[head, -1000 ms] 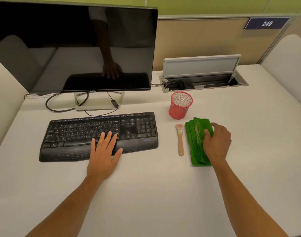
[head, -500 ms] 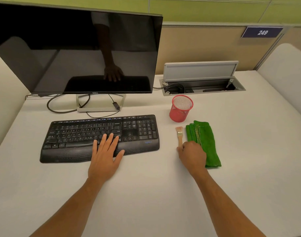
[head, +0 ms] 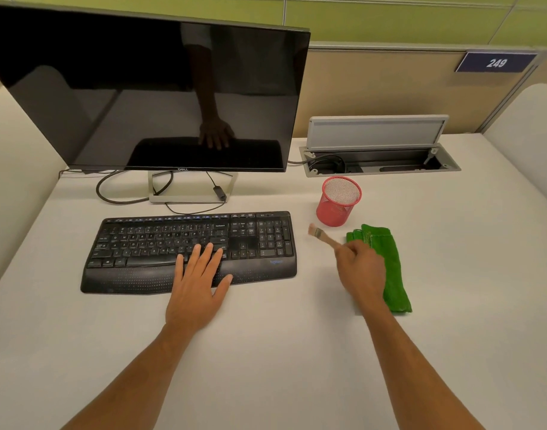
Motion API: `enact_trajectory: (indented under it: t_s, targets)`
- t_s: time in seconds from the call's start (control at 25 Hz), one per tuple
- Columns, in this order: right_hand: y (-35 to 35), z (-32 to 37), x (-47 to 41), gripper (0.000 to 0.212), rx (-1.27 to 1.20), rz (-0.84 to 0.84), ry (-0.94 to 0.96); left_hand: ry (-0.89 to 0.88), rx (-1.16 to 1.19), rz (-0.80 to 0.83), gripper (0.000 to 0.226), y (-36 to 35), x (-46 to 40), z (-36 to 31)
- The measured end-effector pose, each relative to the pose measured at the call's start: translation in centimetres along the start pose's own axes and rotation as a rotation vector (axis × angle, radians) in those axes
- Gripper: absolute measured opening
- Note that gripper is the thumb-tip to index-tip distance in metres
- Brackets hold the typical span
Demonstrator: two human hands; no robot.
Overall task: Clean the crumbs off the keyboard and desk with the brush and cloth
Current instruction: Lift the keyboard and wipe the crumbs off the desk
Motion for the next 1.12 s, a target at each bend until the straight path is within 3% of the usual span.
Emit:
enact_trajectory:
  t_s: [0.28, 0.56, 0.68, 0.96, 1.12]
  targets:
    - [5.5, 1.6, -4.3, 0.014, -0.306, -0.231, 0.023, 0.011, 0.002, 0.006, 0.068, 0.0, 0.1, 0.0]
    - [6.5, 2.4, -8.9, 0.012, -0.6, -0.216, -0.097, 0.021, 0.013, 0.014, 0.068, 0.0, -0.1, -0.1]
    - [6.0, 2.0, -10.2, 0.011, -0.574, -0.224, -0.183, 0.027, 0.006, 0.024, 0.068, 0.0, -0.1, 0.0]
    - [1.4, 2.3, -12.3, 0.014, -0.344, -0.053, -0.173, 0.023, -0.008, 0.028, 0.067, -0.1, -0.1, 0.1]
    - [0.5, 2.4, -12.0, 0.016, -0.412, 0.027, -0.18, 0.015, 0.016, 0.014, 0.067, -0.1, -0.1, 0.1]
Point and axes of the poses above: each hand's wrist, its own x-axis away from the middle knuckle, its own y-axis out of the back of the hand, z = x × y, the point moved 7 cm from there along -x, towards the middle knuckle, and after that the axes turned 14 degrees about x, right-handed, at the moved point
